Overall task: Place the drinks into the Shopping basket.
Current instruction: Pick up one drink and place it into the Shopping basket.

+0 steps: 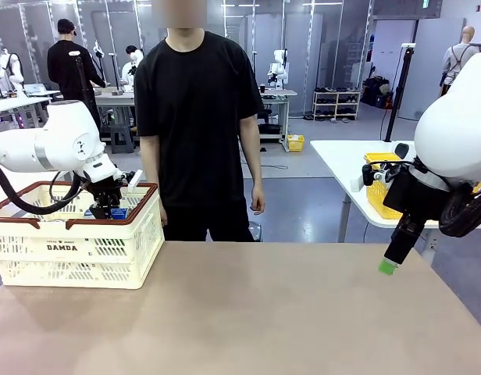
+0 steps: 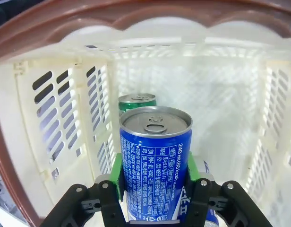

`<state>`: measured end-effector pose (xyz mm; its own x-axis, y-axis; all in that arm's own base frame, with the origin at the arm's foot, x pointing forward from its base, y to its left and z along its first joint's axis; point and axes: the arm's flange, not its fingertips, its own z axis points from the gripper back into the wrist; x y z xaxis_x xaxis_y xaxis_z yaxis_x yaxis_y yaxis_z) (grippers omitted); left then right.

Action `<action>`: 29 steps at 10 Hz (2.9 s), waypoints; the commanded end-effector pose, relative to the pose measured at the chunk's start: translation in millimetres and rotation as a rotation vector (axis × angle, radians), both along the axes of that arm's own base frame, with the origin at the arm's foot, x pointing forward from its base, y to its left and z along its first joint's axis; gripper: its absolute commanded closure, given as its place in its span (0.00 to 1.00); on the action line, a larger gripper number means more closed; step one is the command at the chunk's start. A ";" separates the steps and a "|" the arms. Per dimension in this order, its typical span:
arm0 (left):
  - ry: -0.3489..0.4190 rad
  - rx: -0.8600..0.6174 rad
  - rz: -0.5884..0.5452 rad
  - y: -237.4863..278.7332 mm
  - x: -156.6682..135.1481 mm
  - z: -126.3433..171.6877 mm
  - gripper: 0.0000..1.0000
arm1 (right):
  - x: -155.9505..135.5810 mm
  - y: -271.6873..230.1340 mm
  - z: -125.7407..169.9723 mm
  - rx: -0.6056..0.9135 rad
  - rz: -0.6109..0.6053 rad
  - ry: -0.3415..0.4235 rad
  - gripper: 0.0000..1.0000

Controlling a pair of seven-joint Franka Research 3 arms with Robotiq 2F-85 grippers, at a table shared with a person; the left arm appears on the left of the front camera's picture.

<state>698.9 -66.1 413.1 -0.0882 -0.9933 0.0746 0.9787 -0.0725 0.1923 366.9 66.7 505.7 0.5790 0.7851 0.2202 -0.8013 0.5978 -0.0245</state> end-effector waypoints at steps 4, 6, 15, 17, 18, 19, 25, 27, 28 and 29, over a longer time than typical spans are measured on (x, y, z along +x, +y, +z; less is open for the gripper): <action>0.010 -0.064 -0.003 1.1 17.6 -17.6 0.43 | -0.3 -0.3 0.7 -0.009 -0.001 0.002 0.00; 0.022 -0.069 0.010 0.5 18.2 -29.0 0.43 | -0.3 -0.3 0.7 -0.009 -0.001 0.002 0.00; 0.061 -0.054 0.023 1.6 0.1 -77.7 0.43 | -0.3 -0.3 0.7 -0.009 -0.001 0.002 0.00; 0.071 -0.023 0.027 1.0 -2.5 -84.4 0.43 | -0.3 -0.3 0.7 -0.009 -0.001 0.002 0.00; 0.079 -0.015 0.037 3.1 -4.4 -86.7 0.43 | -0.3 -0.3 0.7 -0.009 -0.001 0.002 0.00; 0.079 -0.005 0.044 6.5 -4.9 -87.7 0.43 | -0.3 -0.3 0.7 -0.009 -0.001 0.002 0.00; 0.097 -0.002 0.053 17.2 -9.4 -93.5 0.43 | -0.3 -0.3 0.7 -0.009 -0.001 0.002 0.00; 0.109 -0.007 0.055 16.8 -10.5 -94.0 0.40 | -0.3 -0.3 0.7 -0.009 -0.001 0.002 0.00; 0.108 -0.011 0.055 16.5 -10.3 -92.5 0.24 | -0.3 -0.3 0.7 -0.009 -0.001 0.002 0.00; 0.112 -0.013 0.053 17.5 -10.2 -91.7 0.20 | -0.3 -0.3 0.7 -0.009 -0.001 0.002 0.00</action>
<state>696.8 -52.2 320.0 -0.0346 -0.9960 0.0830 0.9964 -0.0280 0.0795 366.9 66.7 505.7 0.5790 0.7851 0.2202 -0.8013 0.5978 -0.0245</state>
